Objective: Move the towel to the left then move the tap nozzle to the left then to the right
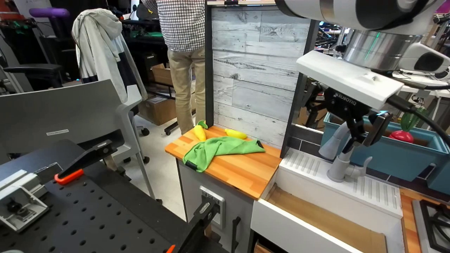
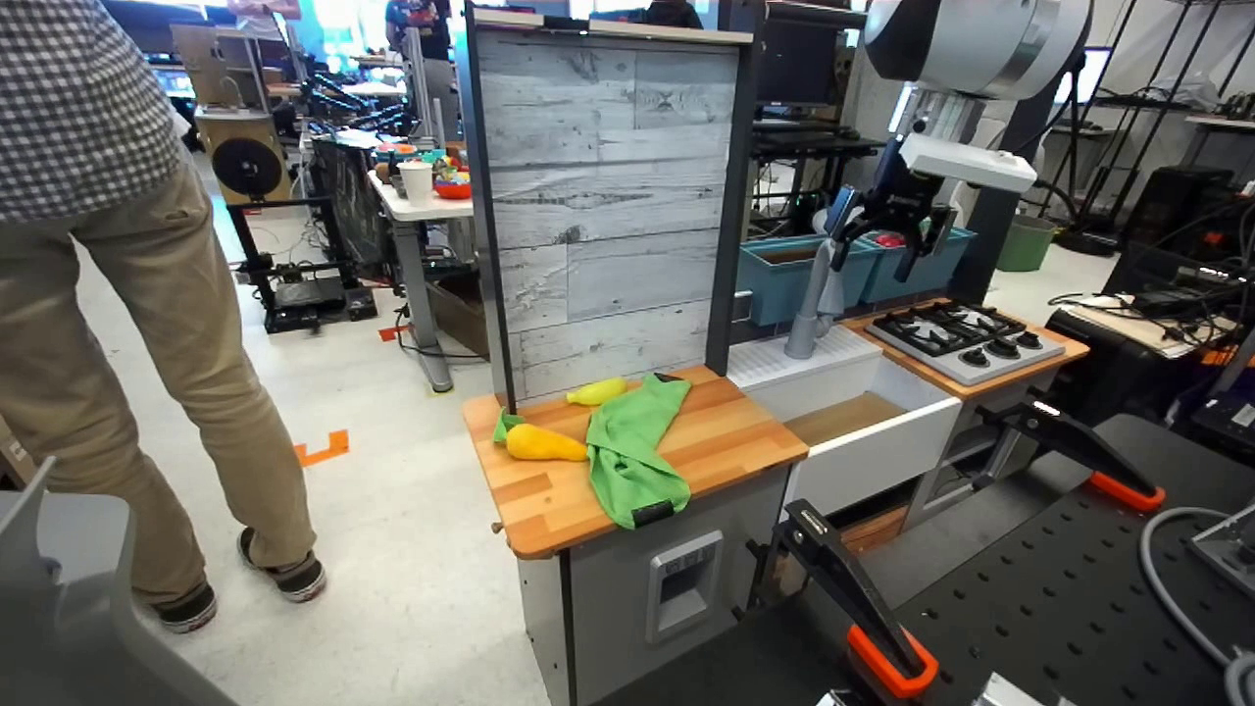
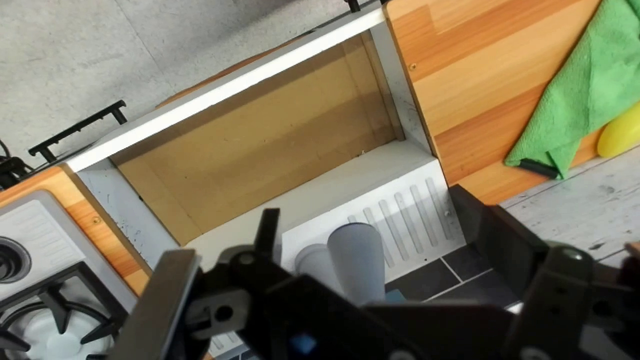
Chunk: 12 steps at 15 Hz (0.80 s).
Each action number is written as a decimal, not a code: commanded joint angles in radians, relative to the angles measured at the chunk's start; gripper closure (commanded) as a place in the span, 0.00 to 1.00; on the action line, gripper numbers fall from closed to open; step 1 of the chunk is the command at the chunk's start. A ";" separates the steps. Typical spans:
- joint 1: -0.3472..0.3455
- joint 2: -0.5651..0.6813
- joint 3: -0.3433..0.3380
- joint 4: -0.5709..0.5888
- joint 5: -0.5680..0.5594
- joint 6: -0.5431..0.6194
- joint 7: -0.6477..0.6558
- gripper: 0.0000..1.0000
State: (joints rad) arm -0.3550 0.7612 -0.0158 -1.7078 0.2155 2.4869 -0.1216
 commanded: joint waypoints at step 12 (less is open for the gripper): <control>0.043 0.184 -0.053 0.254 0.004 -0.035 0.196 0.25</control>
State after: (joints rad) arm -0.3411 0.8897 -0.0469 -1.5300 0.2253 2.4866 0.0391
